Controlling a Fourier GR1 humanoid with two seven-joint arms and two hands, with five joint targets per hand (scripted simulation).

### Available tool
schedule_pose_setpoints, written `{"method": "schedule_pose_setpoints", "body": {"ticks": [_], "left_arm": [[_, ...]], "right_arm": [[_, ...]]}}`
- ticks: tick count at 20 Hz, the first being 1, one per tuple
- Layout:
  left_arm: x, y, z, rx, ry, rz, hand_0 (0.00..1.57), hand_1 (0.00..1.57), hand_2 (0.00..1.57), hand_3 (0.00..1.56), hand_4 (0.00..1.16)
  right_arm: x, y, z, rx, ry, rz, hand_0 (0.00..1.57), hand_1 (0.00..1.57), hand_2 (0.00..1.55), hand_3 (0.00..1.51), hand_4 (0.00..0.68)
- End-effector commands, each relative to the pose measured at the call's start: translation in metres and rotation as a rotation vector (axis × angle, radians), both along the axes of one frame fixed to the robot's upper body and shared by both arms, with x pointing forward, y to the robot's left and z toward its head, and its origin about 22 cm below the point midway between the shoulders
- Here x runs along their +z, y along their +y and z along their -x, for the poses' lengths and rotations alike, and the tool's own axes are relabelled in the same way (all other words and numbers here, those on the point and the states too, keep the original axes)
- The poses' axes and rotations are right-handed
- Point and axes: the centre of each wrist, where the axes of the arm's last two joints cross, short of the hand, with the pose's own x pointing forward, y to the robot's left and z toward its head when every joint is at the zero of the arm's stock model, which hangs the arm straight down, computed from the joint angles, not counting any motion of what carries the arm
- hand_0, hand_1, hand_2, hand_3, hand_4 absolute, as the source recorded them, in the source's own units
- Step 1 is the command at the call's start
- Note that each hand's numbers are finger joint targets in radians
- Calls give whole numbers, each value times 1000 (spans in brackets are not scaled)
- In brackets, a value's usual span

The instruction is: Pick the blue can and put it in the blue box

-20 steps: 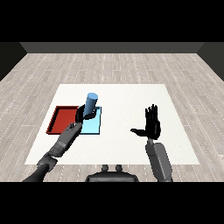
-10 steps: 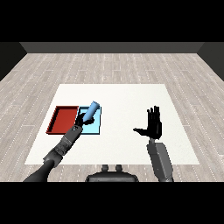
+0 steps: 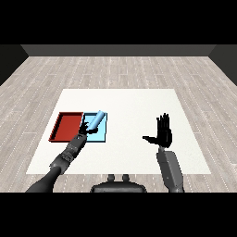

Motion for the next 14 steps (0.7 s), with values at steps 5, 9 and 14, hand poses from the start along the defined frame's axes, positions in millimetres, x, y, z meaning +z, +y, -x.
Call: {"method": "schedule_pose_setpoints", "body": {"ticks": [5, 9, 14], "left_arm": [[4, 13, -2, -14, 34, -16, 0, 0, 0, 0, 0], [12, 2, -11, 28, -86, -32, 0, 0, 0, 0, 0], [34, -1, -26, -45, -391, 49, 0, 0, 0, 0, 0]], "right_arm": [[-6, 15, -4, 11, -36, -17, 0, 0, 0, 0, 0], [-6, 13, 6, -16, -17, -13, 0, 0, 0, 0, 0], [-3, 5, 4, 51, -36, 35, 0, 0, 0, 0, 0]]}}
